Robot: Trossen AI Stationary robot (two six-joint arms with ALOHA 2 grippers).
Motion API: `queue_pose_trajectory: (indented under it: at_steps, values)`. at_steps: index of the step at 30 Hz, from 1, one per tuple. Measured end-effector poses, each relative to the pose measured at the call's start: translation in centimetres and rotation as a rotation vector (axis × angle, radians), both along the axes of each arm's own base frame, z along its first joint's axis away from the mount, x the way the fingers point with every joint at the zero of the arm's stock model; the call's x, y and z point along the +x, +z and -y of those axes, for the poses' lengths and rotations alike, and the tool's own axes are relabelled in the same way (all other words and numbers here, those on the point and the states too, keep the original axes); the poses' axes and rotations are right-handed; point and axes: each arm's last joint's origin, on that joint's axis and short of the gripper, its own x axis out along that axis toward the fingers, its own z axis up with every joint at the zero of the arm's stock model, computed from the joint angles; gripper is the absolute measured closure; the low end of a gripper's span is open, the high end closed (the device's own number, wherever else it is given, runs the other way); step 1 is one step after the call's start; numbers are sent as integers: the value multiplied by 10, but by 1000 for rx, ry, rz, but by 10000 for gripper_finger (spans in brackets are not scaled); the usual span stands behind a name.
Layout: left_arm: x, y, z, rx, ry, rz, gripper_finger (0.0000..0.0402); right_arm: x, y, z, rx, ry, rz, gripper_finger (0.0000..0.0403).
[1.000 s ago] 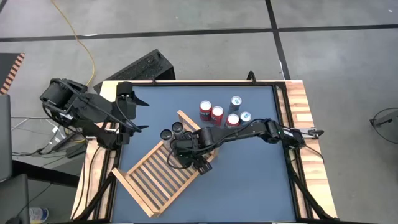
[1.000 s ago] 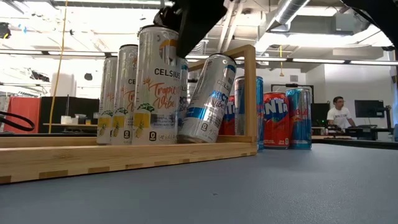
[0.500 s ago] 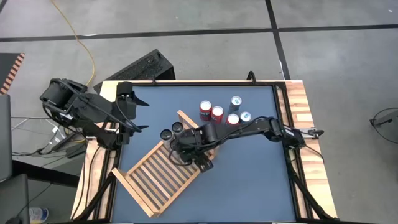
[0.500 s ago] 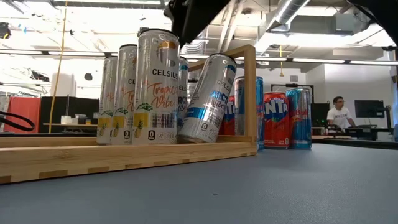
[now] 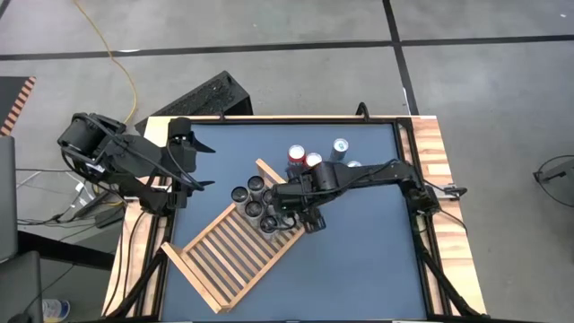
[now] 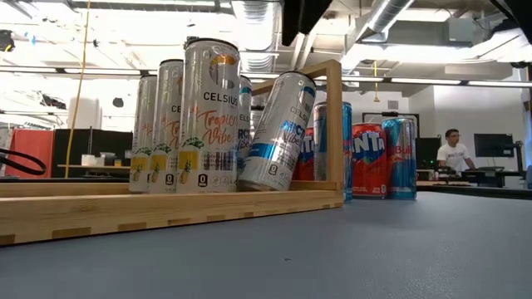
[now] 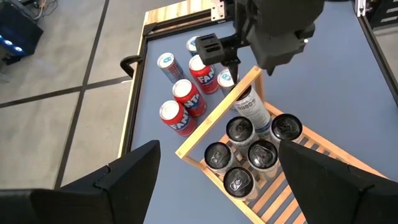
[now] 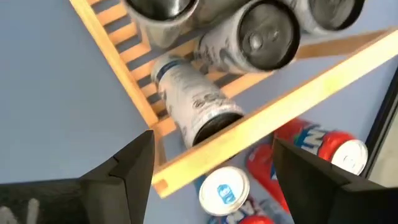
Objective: Place canned beverage on shelf
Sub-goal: Adjust the white blue soda can on the shelf
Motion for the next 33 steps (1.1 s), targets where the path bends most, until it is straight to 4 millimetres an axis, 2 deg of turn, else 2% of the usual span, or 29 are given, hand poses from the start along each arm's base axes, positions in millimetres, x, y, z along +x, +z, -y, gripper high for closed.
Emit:
queue_pose_trajectory:
  at_steps: [12,33]
  values:
    - [0,0,0,10,-2,-5,87,13,-23,-7,27,4,-42,117]
    - [0,0,0,11,-4,-7,87,13,-23,-7,69,-81,-31,117]
